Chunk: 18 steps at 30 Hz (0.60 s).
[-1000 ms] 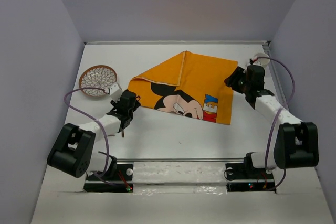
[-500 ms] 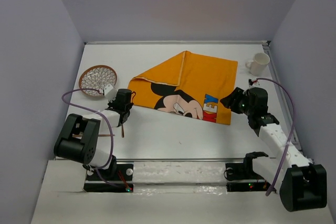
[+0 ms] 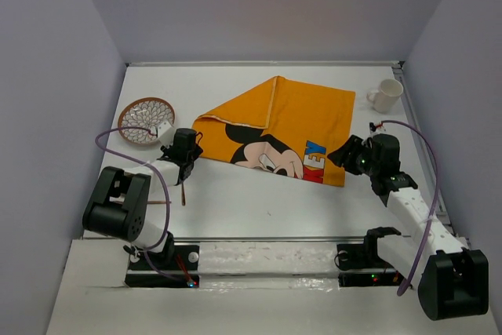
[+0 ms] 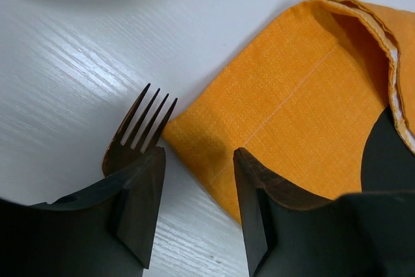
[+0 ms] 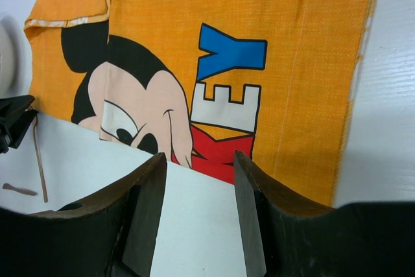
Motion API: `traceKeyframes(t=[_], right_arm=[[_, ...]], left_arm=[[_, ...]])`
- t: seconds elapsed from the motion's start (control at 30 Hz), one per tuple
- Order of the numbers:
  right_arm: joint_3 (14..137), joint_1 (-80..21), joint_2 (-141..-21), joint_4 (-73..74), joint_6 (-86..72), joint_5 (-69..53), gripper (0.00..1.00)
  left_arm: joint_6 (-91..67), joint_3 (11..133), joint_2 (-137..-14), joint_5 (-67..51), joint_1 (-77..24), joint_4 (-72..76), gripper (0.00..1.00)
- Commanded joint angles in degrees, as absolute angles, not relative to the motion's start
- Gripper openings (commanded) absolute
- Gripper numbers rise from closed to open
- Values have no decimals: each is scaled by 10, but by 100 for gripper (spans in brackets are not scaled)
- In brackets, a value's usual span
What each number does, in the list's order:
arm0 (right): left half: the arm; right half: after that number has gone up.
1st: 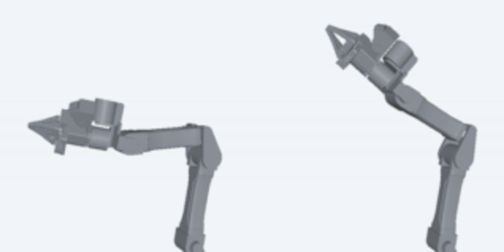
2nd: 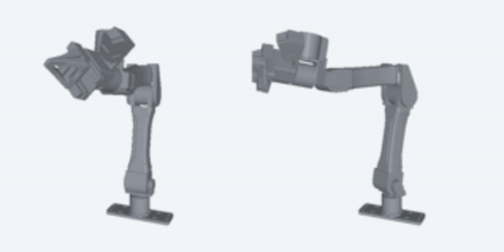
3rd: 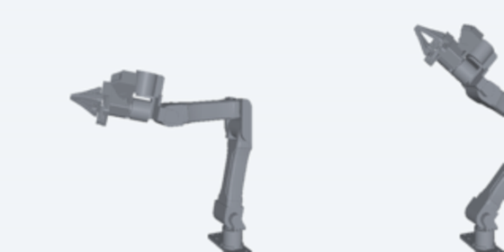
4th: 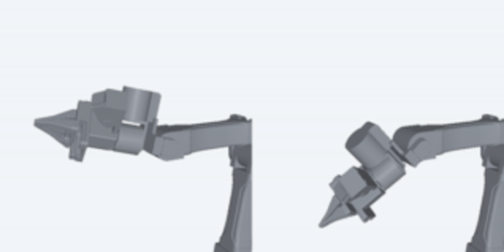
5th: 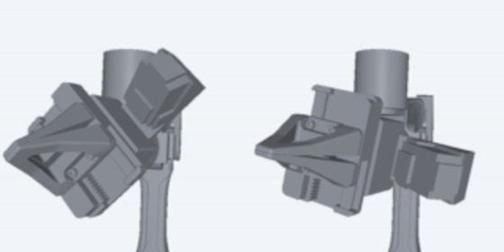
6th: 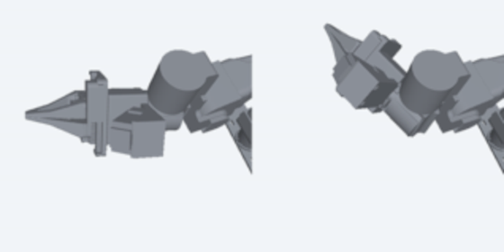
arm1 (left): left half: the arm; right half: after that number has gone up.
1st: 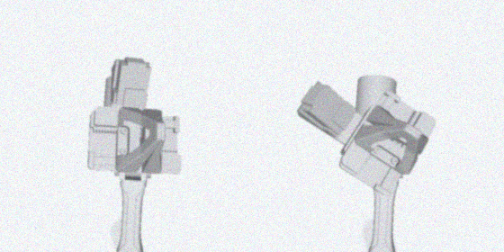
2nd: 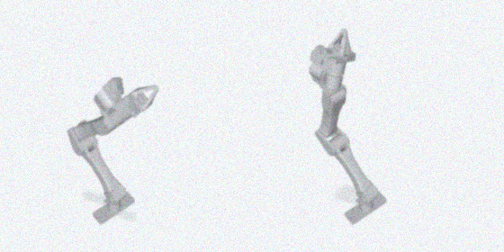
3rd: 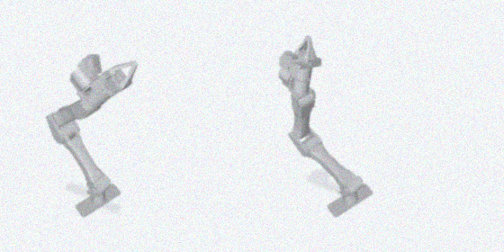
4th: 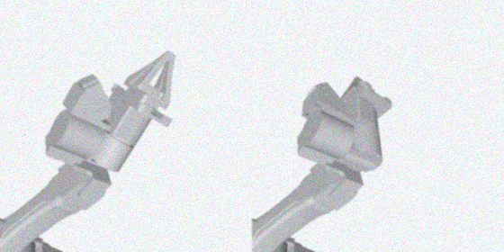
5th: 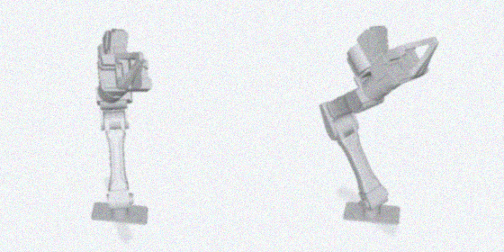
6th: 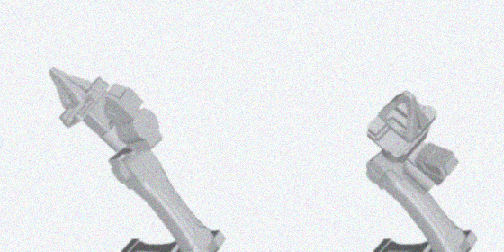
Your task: Set the dinner table for one person
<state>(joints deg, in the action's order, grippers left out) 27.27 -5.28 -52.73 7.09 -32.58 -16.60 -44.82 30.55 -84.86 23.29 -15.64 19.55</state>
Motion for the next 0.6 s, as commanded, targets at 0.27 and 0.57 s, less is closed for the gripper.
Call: traceKeyframes(t=[0.27,0.57], right_arm=[[291,-54,-513,71,-325,-181,52],[311,-54,-496,90,-328,-187,52]], left_arm=[[-459,323,-848,209,-154,201,52],[-482,332,-852,200,-154,179,45]])
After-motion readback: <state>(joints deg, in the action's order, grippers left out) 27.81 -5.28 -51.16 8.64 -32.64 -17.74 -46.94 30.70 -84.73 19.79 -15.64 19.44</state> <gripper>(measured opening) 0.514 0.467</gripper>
